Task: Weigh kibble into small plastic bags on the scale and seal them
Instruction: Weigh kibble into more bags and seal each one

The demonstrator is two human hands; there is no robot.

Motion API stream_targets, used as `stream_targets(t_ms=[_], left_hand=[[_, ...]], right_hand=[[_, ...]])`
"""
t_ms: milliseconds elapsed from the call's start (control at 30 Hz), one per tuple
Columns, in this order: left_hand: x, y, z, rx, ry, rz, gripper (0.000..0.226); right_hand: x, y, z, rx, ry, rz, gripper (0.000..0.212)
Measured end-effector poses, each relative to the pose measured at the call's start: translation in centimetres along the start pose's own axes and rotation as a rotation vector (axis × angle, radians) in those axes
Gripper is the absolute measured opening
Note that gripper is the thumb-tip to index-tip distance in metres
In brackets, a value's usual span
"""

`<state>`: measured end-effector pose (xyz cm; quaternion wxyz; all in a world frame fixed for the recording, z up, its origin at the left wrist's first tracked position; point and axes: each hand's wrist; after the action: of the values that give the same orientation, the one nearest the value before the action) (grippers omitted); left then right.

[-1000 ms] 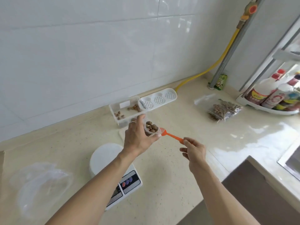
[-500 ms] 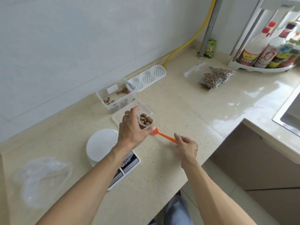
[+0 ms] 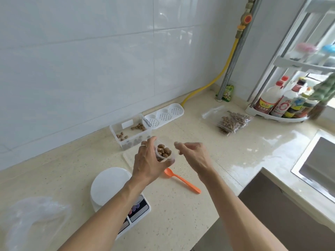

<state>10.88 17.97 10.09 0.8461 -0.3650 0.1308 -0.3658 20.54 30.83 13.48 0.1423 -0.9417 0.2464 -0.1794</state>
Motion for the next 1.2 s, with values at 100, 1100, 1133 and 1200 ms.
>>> stream_targets(t_ms=[100, 1100, 1133, 1200], left_hand=[[-0.1, -0.9, 0.7, 0.058, 0.016, 0.022, 0.103], [-0.2, -7.5, -4.3, 0.724, 0.057, 0.082, 0.018], [-0.2, -7.5, -4.2, 0.728, 0.067, 0.082, 0.019], [-0.2, -7.6, -4.0, 0.708, 0.082, 0.075, 0.019]], right_hand=[[-0.9, 0.0, -2.1, 0.284, -0.051, -0.039, 0.020], [-3.9, 2.1, -7.7, 0.370, -0.354, -0.281, 0.022], [-3.8, 2.3, -7.8, 0.382, -0.350, -0.345, 0.028], [-3.8, 2.9, -8.0, 0.479, -0.365, -0.406, 0.030]])
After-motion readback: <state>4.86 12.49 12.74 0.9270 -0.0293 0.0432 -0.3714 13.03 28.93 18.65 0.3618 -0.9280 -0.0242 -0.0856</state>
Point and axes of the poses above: each hand's wrist, its own x-axis away from the middle knuckle, its own y-axis out of the palm, z = x × y, and after that the axes turned 12 degrees about -z, right-handed
